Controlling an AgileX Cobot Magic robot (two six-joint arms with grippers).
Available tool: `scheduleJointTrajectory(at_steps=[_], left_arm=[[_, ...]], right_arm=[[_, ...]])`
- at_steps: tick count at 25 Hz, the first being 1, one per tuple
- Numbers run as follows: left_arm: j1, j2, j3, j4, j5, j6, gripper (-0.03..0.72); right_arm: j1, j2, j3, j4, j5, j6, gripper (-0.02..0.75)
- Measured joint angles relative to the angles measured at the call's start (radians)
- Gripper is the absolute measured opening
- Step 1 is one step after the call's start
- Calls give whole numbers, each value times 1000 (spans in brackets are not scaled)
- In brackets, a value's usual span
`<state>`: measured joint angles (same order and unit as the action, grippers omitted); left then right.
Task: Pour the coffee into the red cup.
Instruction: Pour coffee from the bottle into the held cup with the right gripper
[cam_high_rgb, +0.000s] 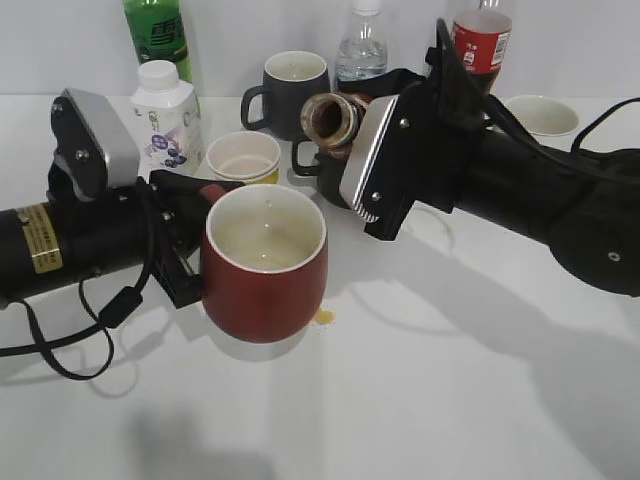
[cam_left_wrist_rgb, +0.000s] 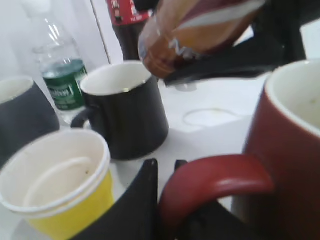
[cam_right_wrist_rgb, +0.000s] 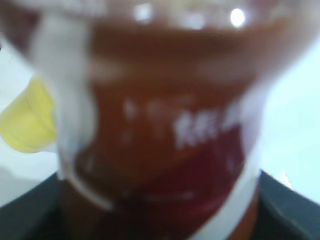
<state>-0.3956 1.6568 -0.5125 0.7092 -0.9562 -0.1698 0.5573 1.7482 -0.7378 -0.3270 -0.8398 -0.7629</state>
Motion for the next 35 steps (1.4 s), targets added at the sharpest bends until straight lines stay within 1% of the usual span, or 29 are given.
scheduleJointTrajectory(at_steps=[10,18,23,35], left_arm=[[-4,52,-10,1,-51,3,68],[-50,52,-50,2,-38,3,68],[-50,52,-53,-1,-7,3,68],[-50,52,-54,4,-8,3,68]], right_arm=[[0,0,0,6,1,-12,507],[0,0,0,18,1,-14,507],[0,0,0,18,2,-59,507],[0,-4,0,18,2,-163,507]])
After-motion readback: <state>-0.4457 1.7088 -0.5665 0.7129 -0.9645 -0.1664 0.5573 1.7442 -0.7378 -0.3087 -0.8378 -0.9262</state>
